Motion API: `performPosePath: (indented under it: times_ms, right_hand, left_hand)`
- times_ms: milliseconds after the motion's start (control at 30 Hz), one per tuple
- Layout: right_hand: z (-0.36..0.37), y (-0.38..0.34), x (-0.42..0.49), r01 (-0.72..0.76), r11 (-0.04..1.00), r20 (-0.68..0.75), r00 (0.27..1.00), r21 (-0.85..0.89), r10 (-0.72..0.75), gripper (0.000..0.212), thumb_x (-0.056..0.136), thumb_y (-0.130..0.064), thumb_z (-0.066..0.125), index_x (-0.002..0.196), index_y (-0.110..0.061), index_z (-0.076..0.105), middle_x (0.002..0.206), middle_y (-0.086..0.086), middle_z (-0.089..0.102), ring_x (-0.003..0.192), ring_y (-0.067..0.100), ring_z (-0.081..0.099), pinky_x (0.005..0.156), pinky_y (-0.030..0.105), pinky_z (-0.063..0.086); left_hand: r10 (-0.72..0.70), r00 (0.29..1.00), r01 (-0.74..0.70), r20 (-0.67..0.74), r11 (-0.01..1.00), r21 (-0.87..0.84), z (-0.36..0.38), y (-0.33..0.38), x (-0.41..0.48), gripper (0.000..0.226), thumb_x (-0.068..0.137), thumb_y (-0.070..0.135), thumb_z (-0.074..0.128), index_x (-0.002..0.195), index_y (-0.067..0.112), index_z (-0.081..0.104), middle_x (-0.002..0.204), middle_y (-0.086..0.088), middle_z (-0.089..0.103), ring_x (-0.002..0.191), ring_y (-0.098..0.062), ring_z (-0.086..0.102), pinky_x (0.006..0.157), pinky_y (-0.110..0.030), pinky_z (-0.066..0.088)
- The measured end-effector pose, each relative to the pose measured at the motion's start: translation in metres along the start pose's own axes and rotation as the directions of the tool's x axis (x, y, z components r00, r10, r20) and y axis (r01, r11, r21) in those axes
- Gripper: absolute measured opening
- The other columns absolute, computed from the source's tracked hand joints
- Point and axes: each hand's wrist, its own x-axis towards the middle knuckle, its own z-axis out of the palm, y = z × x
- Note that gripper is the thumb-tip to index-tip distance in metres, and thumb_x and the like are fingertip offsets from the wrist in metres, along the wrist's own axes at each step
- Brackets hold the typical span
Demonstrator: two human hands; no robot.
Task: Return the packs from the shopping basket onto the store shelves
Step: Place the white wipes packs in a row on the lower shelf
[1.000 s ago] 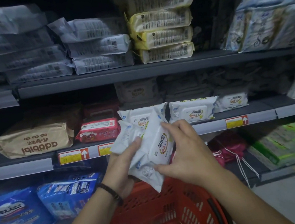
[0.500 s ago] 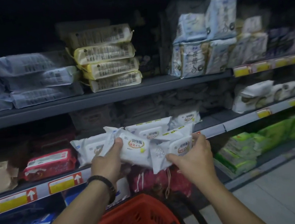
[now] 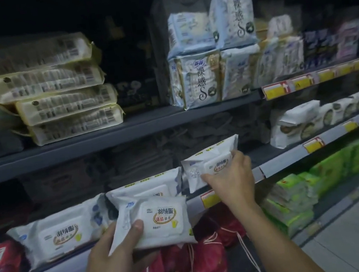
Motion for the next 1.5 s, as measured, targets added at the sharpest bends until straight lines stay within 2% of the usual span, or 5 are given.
performPosePath:
  times_ms: [633, 1133, 1267, 1400, 1500]
  right_hand:
    - [-0.082, 0.02, 0.038, -0.009, 1.0, 0.237, 0.972, 0.025, 0.003, 0.029, 0.083, -0.049, 0.082, 0.089, -0.023, 0.072, 0.085, -0.008, 0.073, 0.091, 0.019, 0.072, 0.072, 0.029, 0.053]
    - [-0.085, 0.033, 0.038, -0.067, 0.986, 0.21, 0.977, 0.155, 0.033, 0.079, 0.046, -0.07, 0.073, 0.109, -0.021, 0.072, 0.104, -0.001, 0.071, 0.094, 0.014, 0.07, 0.082, 0.033, 0.06]
    - [-0.08, 0.063, 0.05, -0.15, 0.966, 0.063, 0.988, 0.21, 0.14, 0.095, 0.045, -0.061, 0.08, 0.129, -0.021, 0.061, 0.121, 0.001, 0.063, 0.11, 0.02, 0.066, 0.093, 0.038, 0.058]
    - [-0.081, 0.09, 0.063, -0.114, 0.983, -0.056, 0.991, 0.143, 0.123, 0.098, 0.063, -0.046, 0.093, 0.147, -0.025, 0.045, 0.137, -0.001, 0.041, 0.121, 0.021, 0.053, 0.101, 0.033, 0.049]
    - [-0.069, 0.104, 0.078, -0.06, 0.995, -0.093, 0.993, 0.083, 0.068, 0.095, 0.069, -0.047, 0.092, 0.148, -0.027, 0.043, 0.14, -0.002, 0.037, 0.125, 0.022, 0.051, 0.097, 0.031, 0.047]
  left_hand:
    - [-0.043, 0.995, 0.059, 0.091, 0.98, -0.189, 0.102, -0.033, 0.0, 0.025, 0.098, 0.009, 0.064, 0.121, 0.017, 0.072, 0.113, -0.013, 0.078, 0.104, -0.036, 0.075, 0.085, -0.059, 0.061]
    - [0.126, 0.837, -0.169, 0.533, 0.985, 0.033, 0.192, -0.044, 0.034, 0.024, 0.103, 0.028, 0.06, 0.125, 0.022, 0.07, 0.124, -0.006, 0.075, 0.119, -0.028, 0.07, 0.107, -0.059, 0.05]
    - [0.382, 0.572, -0.819, 0.726, 0.322, 0.476, 0.194, -0.055, 0.07, 0.041, 0.097, 0.058, 0.054, 0.131, 0.036, 0.058, 0.127, 0.022, 0.064, 0.121, 0.003, 0.057, 0.105, -0.03, 0.048]
    - [0.172, 0.296, -0.838, 0.94, -0.426, 0.342, 0.196, -0.075, 0.116, 0.065, 0.089, 0.055, 0.058, 0.139, 0.013, 0.059, 0.138, -0.005, 0.062, 0.136, -0.03, 0.054, 0.117, -0.04, 0.034]
    - [0.063, 0.231, -0.772, 0.971, -0.595, 0.222, 0.187, -0.079, 0.14, 0.067, 0.087, 0.047, 0.065, 0.137, 0.003, 0.065, 0.143, -0.016, 0.062, 0.137, -0.038, 0.055, 0.114, -0.045, 0.026]
